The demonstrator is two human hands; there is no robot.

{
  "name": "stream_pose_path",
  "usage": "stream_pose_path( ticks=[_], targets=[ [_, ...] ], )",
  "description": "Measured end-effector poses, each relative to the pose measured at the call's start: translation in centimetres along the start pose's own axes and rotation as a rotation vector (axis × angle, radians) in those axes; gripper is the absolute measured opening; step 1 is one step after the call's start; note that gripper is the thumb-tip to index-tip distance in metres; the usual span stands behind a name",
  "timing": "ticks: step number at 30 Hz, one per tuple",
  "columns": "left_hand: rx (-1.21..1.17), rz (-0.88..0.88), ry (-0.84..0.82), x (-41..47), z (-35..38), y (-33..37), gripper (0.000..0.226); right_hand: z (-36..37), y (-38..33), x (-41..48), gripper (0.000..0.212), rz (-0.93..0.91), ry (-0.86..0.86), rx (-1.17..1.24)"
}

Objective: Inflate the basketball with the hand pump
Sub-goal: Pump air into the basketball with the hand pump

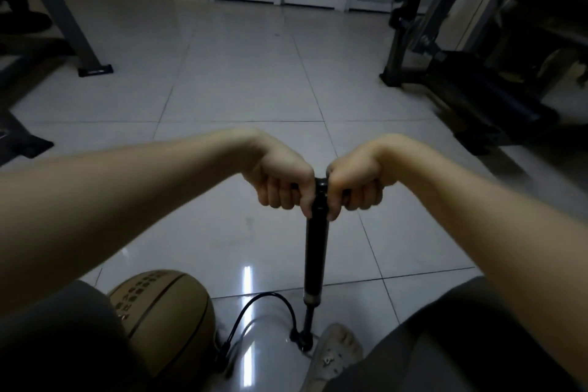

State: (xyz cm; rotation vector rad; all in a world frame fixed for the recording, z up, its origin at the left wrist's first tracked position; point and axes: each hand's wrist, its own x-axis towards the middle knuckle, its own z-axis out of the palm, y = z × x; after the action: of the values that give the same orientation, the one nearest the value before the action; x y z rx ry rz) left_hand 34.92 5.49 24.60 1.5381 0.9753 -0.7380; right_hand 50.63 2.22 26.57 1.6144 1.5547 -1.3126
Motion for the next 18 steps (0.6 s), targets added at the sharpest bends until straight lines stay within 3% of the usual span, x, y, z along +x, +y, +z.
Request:
stream_pose_path(
  ticks=[4, 13, 18],
  targets=[
    [-0.024, -0.034, -0.039, 5.9, 2.3, -2.4, 0.041, 3.5, 1.7, 5.5, 0.036, 0.022, -0.010, -0.003],
    [-0.111, -0.018, -0.060, 14.4, 5.8, -6.0, 0.046, 8.1, 5.3, 13.4, 0.011, 0.027, -0.065, 0.067],
    [-0.050, -0.069, -0.107, 15.0, 6.8, -6.3, 0.041, 9.5, 5.0, 14.1, 0.015, 0.048, -0.098, 0.014]
  ],
)
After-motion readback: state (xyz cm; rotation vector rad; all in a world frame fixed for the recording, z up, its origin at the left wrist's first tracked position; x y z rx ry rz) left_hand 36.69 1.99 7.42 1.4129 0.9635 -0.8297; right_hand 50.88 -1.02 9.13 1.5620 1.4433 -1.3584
